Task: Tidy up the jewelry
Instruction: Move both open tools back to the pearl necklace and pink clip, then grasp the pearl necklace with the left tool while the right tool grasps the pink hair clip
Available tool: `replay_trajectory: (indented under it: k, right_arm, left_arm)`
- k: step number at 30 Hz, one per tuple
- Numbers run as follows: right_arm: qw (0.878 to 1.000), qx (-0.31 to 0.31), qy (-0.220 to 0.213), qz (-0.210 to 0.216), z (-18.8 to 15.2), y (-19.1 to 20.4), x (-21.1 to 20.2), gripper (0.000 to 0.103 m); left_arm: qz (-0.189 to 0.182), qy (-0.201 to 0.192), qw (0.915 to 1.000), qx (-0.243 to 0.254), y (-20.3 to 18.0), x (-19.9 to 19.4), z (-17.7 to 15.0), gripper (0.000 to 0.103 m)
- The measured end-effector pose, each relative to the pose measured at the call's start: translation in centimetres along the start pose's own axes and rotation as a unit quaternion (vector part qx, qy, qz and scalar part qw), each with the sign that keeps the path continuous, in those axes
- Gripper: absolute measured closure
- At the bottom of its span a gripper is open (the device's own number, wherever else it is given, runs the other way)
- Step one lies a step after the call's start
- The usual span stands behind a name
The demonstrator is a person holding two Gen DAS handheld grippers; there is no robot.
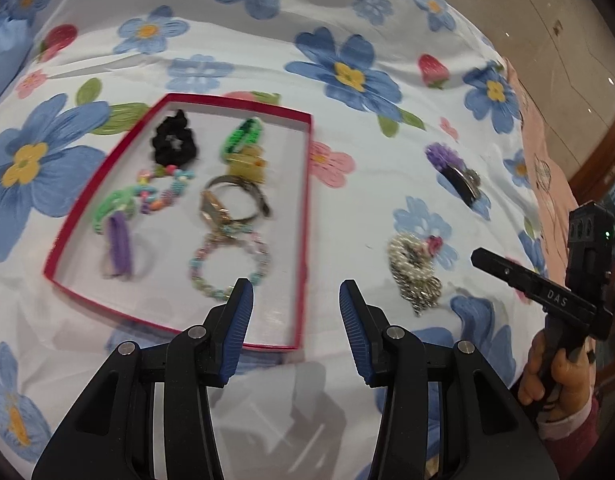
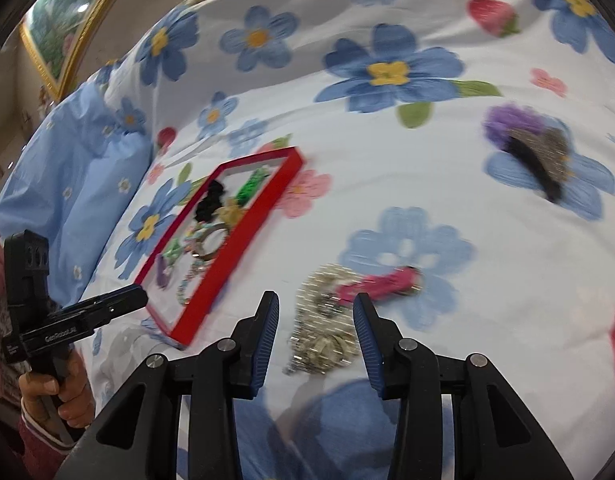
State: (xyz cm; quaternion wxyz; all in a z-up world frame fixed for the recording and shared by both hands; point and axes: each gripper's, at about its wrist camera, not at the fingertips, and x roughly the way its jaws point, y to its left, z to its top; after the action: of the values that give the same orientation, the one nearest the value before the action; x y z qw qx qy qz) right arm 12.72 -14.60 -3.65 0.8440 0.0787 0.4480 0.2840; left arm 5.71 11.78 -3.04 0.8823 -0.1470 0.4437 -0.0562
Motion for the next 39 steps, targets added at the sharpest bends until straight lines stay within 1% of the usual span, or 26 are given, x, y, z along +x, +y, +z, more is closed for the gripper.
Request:
replay_trajectory:
  k: [3, 8, 12, 14, 15, 18, 22, 25, 29, 32, 33, 34, 36, 38, 39]
  right_arm:
    - [1.0, 0.016, -0.005, -0.009, -0.4, -1.6, -0.8, 0.059]
    - [0.999, 0.032, -0.006, -0.015, -1.0, -3.1, -1.4, 0.059]
    - [0.999, 0.035, -0.006, -0.013, -1.1, -3.7, -1.4, 0.059]
    - [1.0, 0.026, -0.005, -0.013, -1.0, -3.7, -1.2, 0.059]
    - [1.0, 0.018, -0.002, -0.012, -0.9, -3.6, -1.0, 0.056]
    - [1.0, -0.025, 0.01, -0.009, -0.1, -3.3, -0.3, 0.048]
    - [0.992, -0.115, 0.045, -0.016, 0.8, -2.5, 1.2, 0.047]
    - [0.981, -0.181, 0.061, -0.03, 1.1, -1.9, 2.3, 0.047]
    - [0.961, -0.263, 0.075, -0.036, 1.0, -0.9, 3.6, 0.047]
    - [0.948, -0.302, 0.088, -0.046, 1.0, -0.4, 5.1, 0.047]
    - [0.946, -0.308, 0.091, -0.047, 1.0, -0.4, 5.5, 0.047]
    - [0.945, -0.311, 0.093, -0.042, 1.1, -0.4, 5.8, 0.05]
    - [0.946, -0.31, 0.092, -0.032, 1.5, -0.5, 6.2, 0.05]
    - [0.947, -0.307, 0.09, -0.024, 1.7, -0.5, 6.4, 0.06]
    - [0.948, -0.305, 0.091, -0.02, 1.8, -0.4, 6.4, 0.074]
  left_arm:
    - [-0.004, 0.008, 0.9999, 0.012, -1.2, 0.7, -0.1, 0.059]
    - [-0.008, 0.018, 0.9995, 0.024, -2.8, 1.5, -0.3, 0.059]
    - [-0.008, 0.025, 0.9991, 0.032, -3.5, 1.9, -0.4, 0.059]
    - [-0.007, 0.028, 0.999, 0.035, -3.7, 2.1, -0.4, 0.059]
    - [-0.006, 0.03, 0.9989, 0.036, -3.8, 2.2, -0.4, 0.059]
    - [-0.003, 0.033, 0.9986, 0.04, -3.9, 2.4, -0.4, 0.059]
    - [-0.002, 0.034, 0.9986, 0.04, -4.0, 2.6, -0.2, 0.059]
    - [-0.001, 0.037, 0.9985, 0.042, -4.2, 3.1, 0.0, 0.059]
    - [0.0, 0.043, 0.9981, 0.043, -4.5, 3.8, 0.3, 0.059]
    - [-0.003, 0.048, 0.9979, 0.045, -4.7, 4.5, 0.7, 0.059]
    - [-0.003, 0.048, 0.9978, 0.046, -4.8, 4.7, 0.8, 0.059]
    - [-0.003, 0.049, 0.9977, 0.047, -4.9, 4.8, 0.9, 0.059]
    - [-0.004, 0.053, 0.9973, 0.051, -5.2, 5.4, 1.2, 0.059]
    - [-0.006, 0.058, 0.9967, 0.056, -5.6, 6.0, 1.5, 0.059]
    - [-0.006, 0.06, 0.9964, 0.059, -5.8, 6.3, 1.7, 0.058]
